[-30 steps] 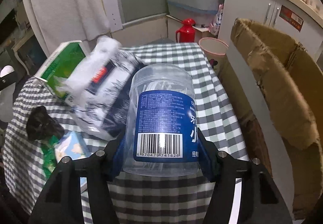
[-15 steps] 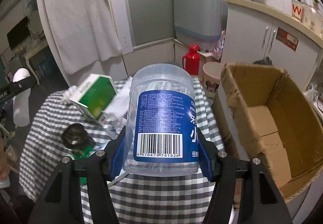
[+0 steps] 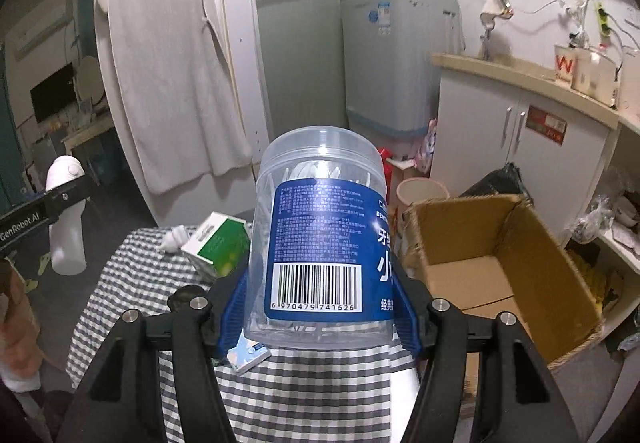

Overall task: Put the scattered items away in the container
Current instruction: 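Carry the white bottle and clear jar over to the cardboard box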

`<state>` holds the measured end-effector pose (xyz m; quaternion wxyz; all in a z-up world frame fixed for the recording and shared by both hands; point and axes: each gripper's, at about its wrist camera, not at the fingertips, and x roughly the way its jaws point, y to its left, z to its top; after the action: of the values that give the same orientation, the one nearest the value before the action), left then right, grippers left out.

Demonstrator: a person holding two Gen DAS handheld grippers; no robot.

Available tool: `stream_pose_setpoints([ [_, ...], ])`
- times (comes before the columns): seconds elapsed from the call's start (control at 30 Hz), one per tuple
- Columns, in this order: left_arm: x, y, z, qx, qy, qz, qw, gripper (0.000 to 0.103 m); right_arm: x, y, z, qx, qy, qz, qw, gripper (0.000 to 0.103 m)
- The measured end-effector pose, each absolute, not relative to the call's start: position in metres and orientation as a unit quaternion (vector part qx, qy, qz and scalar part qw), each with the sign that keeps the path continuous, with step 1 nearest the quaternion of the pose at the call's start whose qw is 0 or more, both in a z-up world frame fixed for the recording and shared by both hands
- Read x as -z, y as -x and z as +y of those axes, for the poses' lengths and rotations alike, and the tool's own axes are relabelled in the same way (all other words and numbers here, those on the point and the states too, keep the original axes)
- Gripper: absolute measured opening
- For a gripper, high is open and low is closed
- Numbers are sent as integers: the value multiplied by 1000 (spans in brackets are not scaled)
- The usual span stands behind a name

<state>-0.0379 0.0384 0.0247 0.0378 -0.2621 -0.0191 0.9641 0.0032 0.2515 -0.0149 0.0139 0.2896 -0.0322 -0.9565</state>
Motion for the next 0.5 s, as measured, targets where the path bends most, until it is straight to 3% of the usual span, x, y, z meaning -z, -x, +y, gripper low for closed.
stream_pose_setpoints([
  [0.5, -28, 42, 137, -955, 271, -1, 123, 68, -2, -33, 326, 959, -277, -41, -48, 61],
])
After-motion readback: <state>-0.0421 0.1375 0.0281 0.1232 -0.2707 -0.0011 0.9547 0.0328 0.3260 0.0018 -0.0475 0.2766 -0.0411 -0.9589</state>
